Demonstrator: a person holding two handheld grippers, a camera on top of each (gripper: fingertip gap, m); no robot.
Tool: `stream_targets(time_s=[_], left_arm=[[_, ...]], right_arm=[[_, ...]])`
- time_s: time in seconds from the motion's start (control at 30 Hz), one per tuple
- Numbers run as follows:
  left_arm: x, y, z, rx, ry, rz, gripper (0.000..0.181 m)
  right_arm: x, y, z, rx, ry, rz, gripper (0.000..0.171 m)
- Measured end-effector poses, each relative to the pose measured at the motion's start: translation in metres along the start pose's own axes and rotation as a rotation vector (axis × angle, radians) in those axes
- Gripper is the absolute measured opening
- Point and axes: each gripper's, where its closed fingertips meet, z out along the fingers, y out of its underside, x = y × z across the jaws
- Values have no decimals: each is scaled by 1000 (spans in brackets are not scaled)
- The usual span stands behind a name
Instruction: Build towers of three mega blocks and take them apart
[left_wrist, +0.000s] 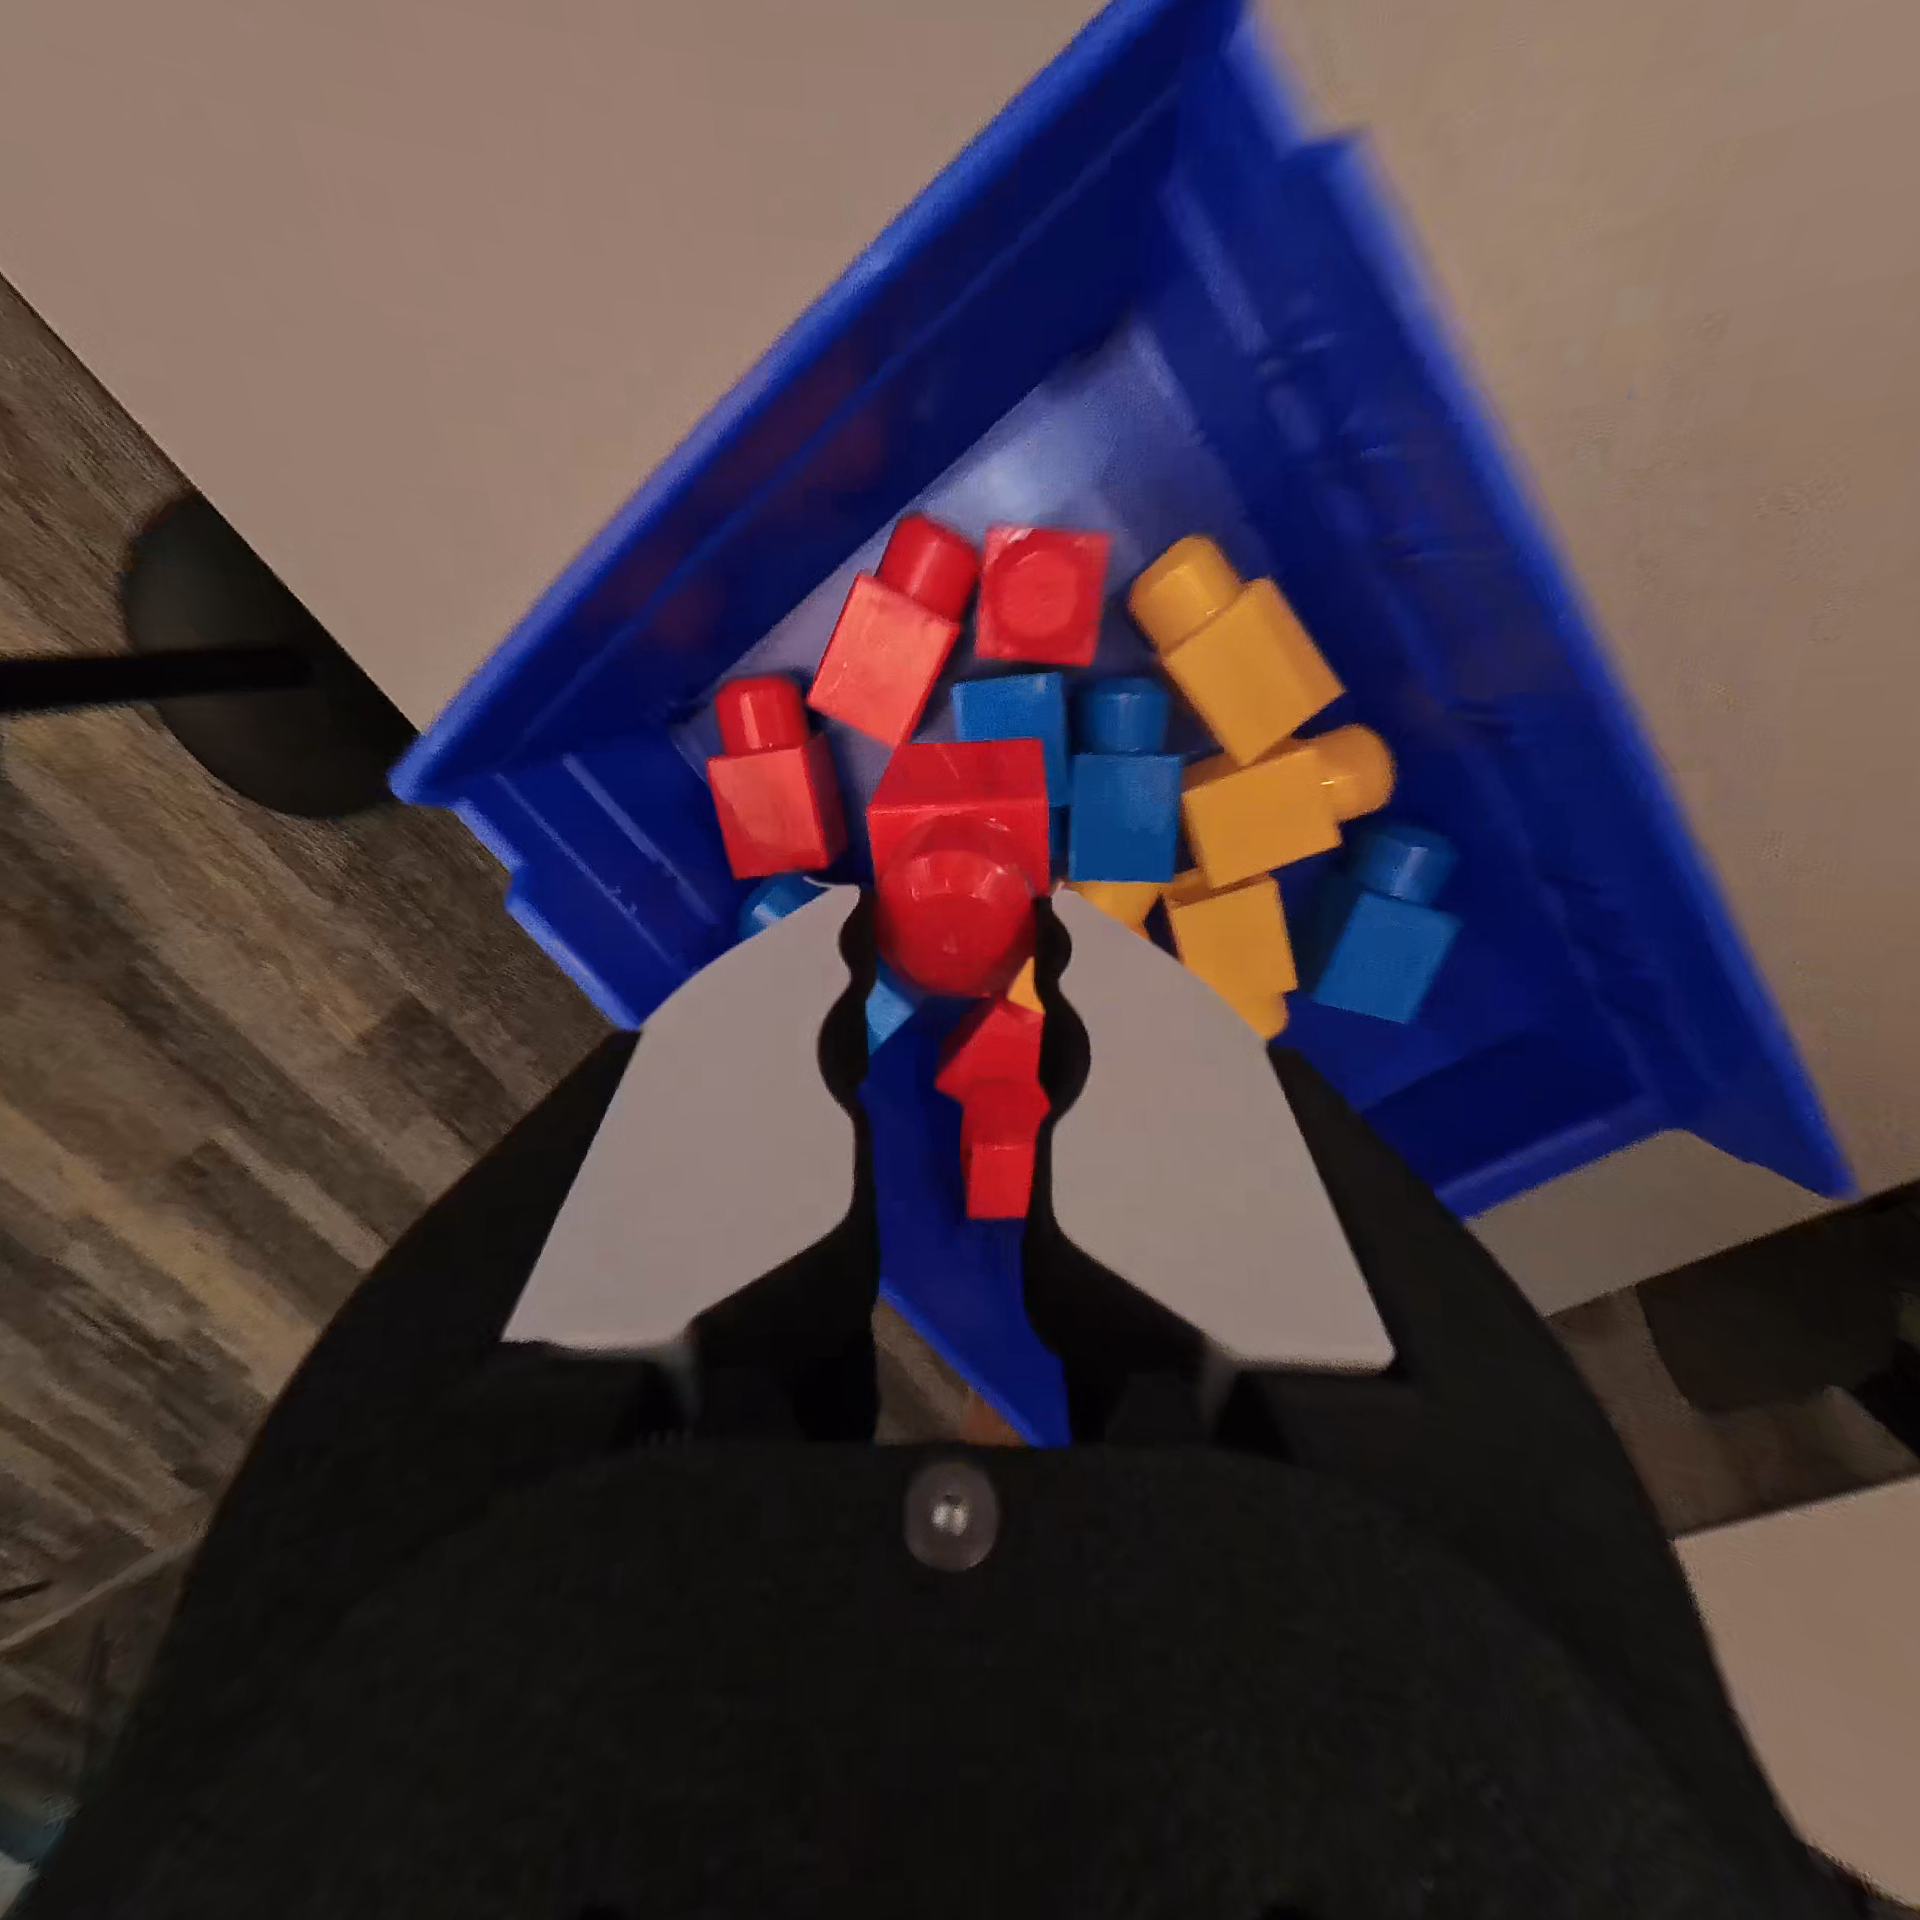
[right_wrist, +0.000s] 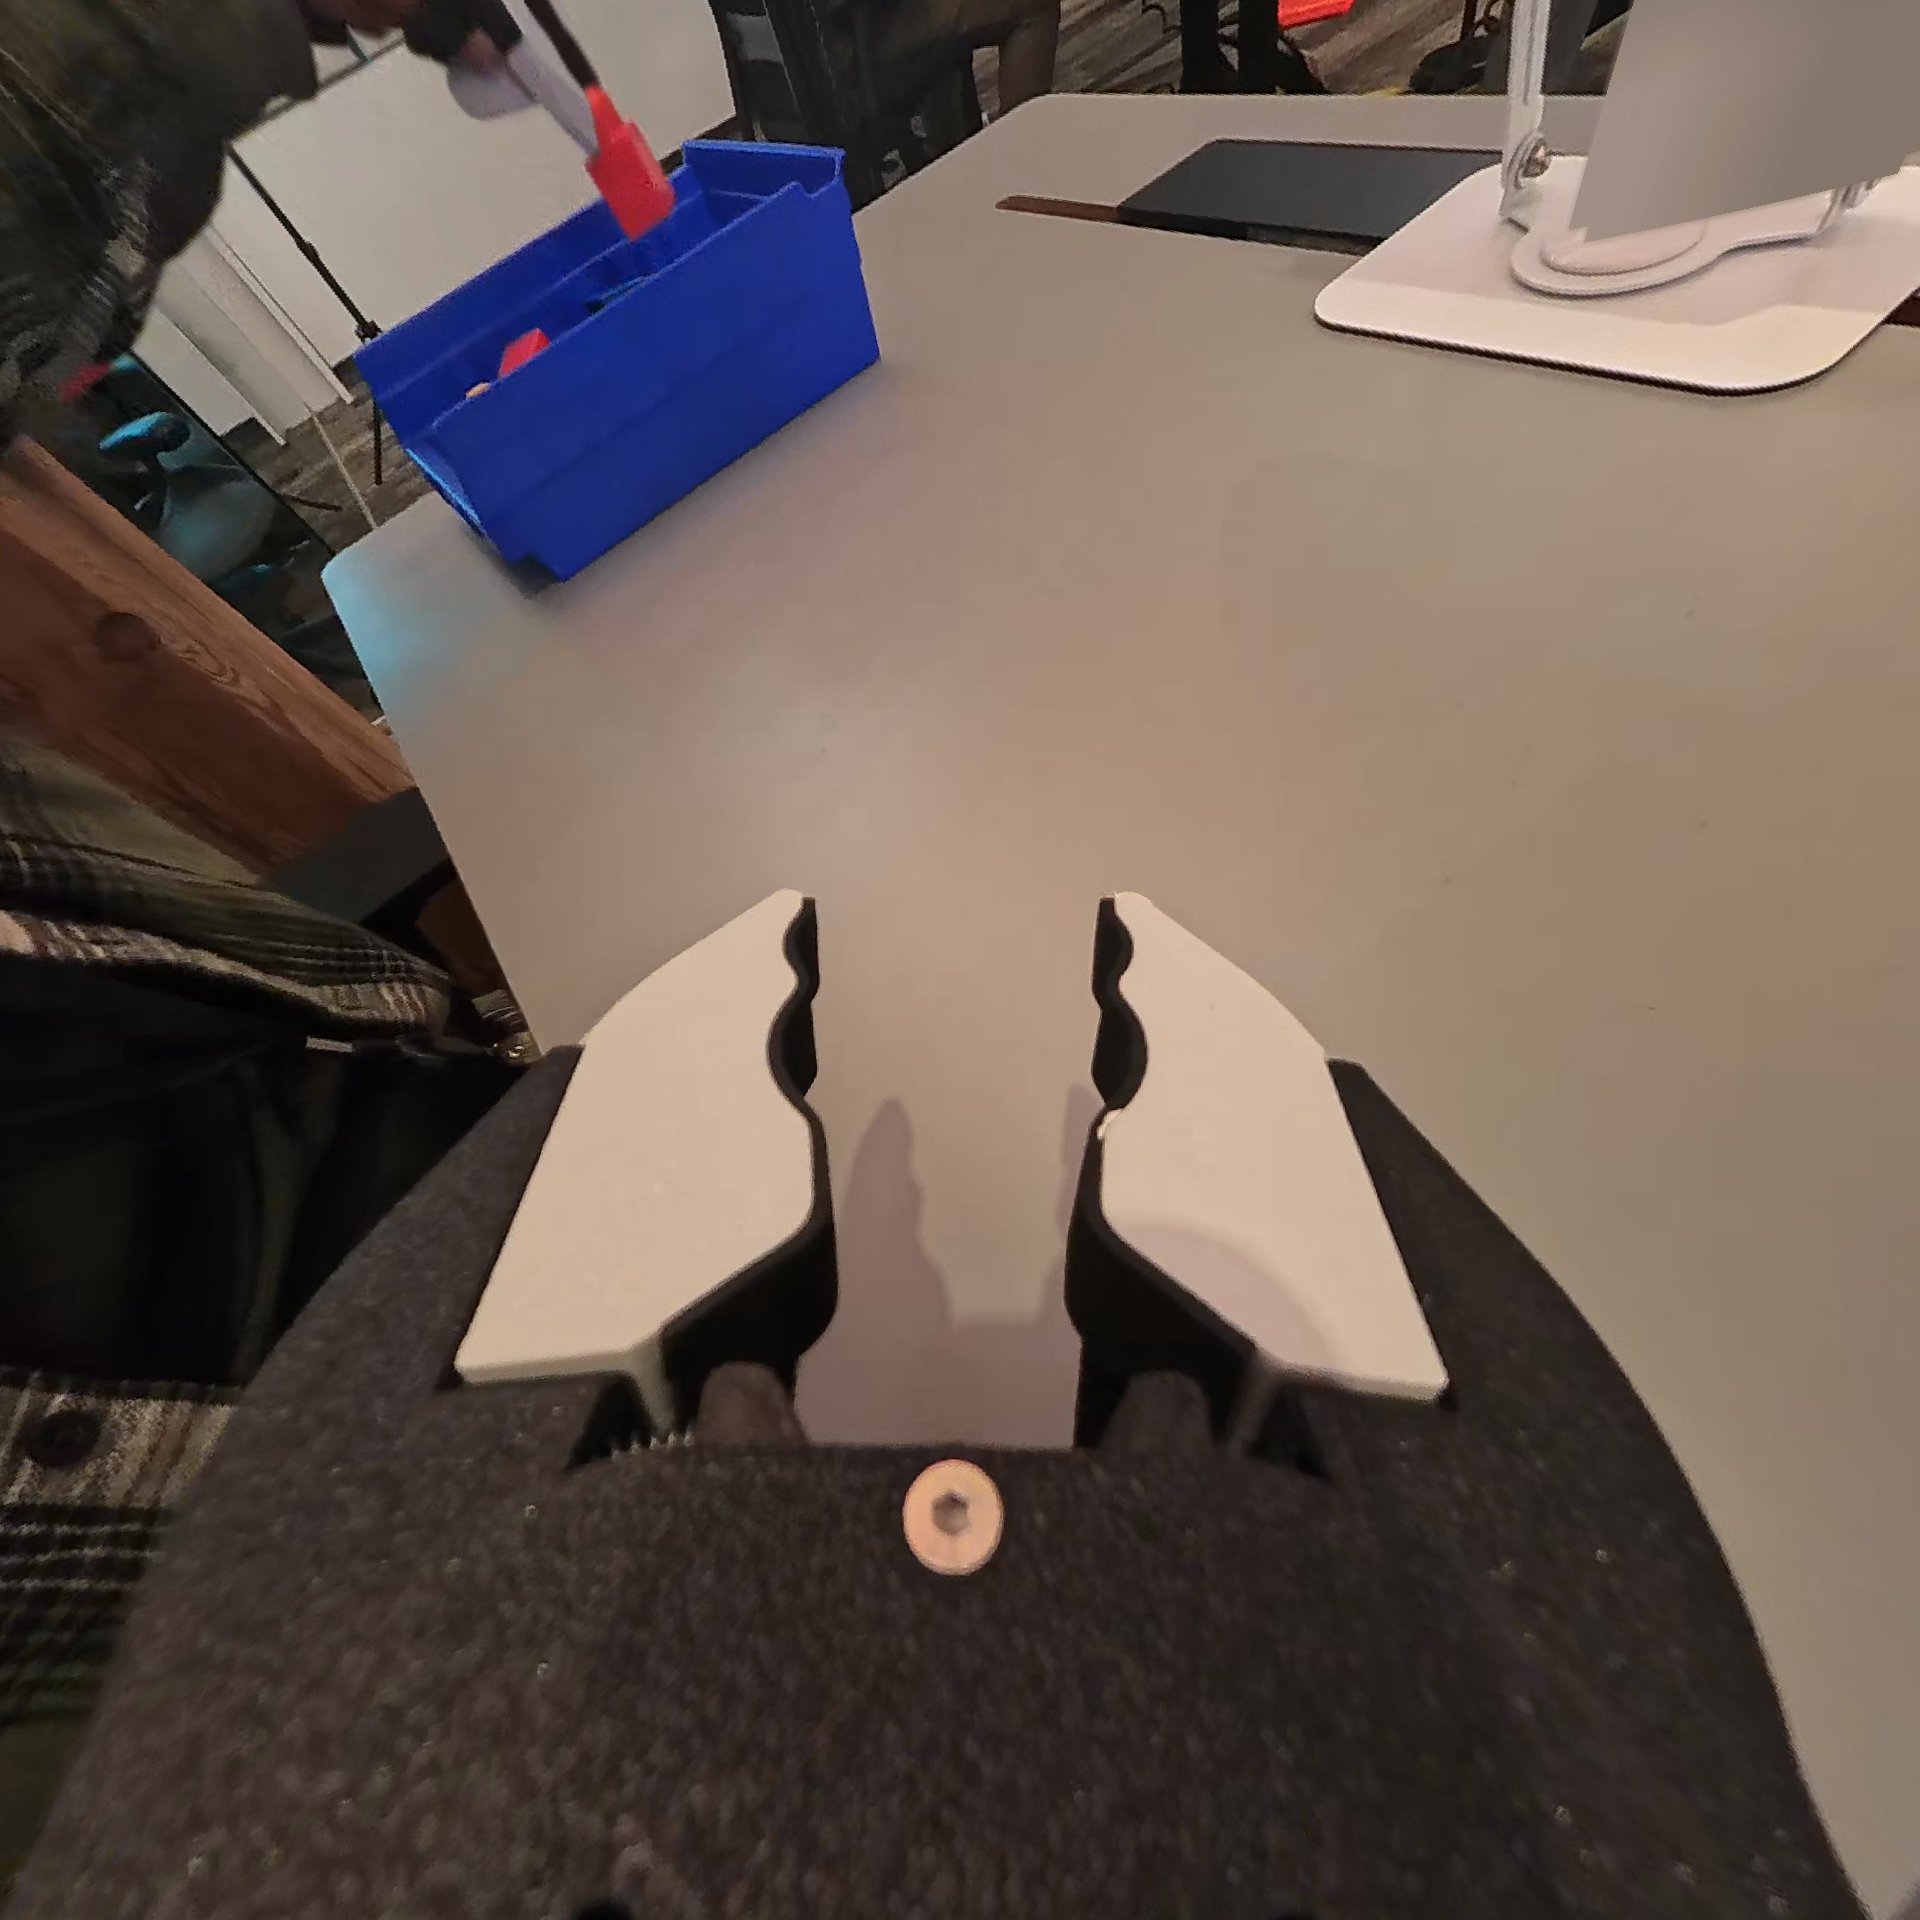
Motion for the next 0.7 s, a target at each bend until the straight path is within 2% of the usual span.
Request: stream_targets(time_s=[0.03,0.13,0.23,0.37,0.5,0.7], left_arm=[[10,-11,-14,23,-10,41,29],[57,-50,-45,94,-17,209,28],[119,-85,-47,92,-12,417,28],[196,-123,-6,39,6,694,28],[252,-148,46,33,93,844,28],[282,-156,89,3,215,901,28]], right_arm=[[-1,0,-1,3,-1,-3,50],[-5,2,-4,4,-2,-6,50],[-9,6,-9,1,1,-7,49],[-13,11,-17,6,12,-2,47],[-15,19,-24,-1,20,12,46],[-12,26,-30,-7,35,33,46]])
